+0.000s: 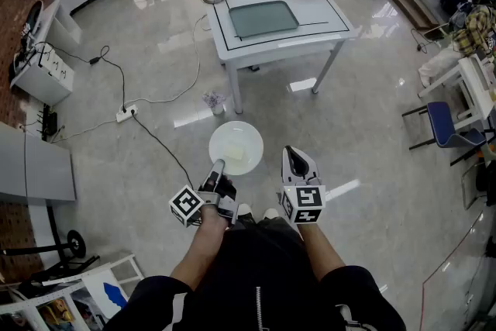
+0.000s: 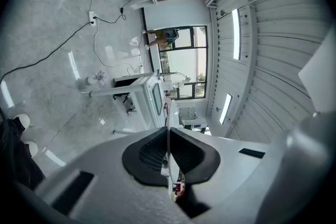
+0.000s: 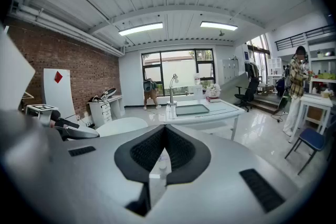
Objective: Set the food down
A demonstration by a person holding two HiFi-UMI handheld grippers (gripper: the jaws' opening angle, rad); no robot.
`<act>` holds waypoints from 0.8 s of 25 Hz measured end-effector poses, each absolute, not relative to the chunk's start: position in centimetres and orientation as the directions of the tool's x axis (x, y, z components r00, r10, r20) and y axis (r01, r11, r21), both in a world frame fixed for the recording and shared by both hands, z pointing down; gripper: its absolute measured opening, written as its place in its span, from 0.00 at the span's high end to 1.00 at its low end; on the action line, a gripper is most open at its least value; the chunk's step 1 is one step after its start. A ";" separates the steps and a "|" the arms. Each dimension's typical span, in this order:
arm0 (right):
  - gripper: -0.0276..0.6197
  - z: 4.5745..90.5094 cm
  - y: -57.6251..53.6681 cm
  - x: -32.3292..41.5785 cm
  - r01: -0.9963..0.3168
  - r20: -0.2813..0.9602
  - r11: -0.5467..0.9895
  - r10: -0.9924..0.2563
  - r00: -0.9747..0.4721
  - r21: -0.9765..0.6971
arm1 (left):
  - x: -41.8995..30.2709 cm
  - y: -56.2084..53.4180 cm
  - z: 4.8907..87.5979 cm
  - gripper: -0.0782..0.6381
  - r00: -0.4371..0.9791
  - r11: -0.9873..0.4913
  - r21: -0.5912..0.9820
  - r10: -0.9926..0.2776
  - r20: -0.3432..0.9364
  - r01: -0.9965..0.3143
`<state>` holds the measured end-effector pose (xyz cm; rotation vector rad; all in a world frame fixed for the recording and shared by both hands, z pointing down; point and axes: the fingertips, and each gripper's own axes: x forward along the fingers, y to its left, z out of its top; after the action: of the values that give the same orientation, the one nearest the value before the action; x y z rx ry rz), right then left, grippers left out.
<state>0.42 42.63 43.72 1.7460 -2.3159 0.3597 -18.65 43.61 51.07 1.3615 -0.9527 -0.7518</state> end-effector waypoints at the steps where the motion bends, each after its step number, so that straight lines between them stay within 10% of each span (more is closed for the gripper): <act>1: 0.94 43.6 42.6 0.3 -0.962 0.317 0.266 -0.909 -0.272 -0.062 | -18.7 43.6 51.0 0.87 0.447 0.093 0.992 -0.886 0.122 -0.087; 20: 0.94 43.5 42.7 -0.2 -0.960 0.307 0.262 -0.909 -0.281 -0.100 | -18.7 43.6 50.9 0.87 0.462 0.097 0.993 -0.879 0.119 -0.071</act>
<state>-0.17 42.66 43.55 1.7569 -2.3397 0.3975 -18.72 43.60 50.91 1.3513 -0.9289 -0.7482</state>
